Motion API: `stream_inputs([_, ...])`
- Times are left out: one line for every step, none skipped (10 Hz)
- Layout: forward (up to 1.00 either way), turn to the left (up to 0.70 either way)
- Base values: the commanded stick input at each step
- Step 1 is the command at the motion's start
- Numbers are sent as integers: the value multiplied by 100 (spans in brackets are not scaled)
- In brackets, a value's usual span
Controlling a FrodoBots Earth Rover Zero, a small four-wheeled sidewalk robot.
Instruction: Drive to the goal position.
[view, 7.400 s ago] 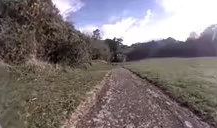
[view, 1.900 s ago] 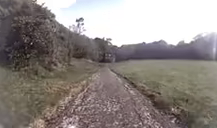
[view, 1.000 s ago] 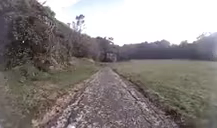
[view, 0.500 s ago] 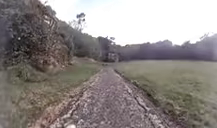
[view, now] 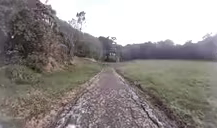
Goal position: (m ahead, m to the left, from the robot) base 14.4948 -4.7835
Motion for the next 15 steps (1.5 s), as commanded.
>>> stream_inputs([70,4])
stream_inputs([70,34])
stream_inputs([70,24])
stream_inputs([70,3])
stream_inputs([70,1])
stream_inputs([70,0])
stream_inputs([70,0])
stream_inputs([70,0])
stream_inputs([70,0])
stream_inputs([70,0])
stream_inputs([70,-3])
stream_inputs([70,-34])
stream_inputs([70,-34])
stream_inputs([70,-33])
stream_inputs([70,-32])
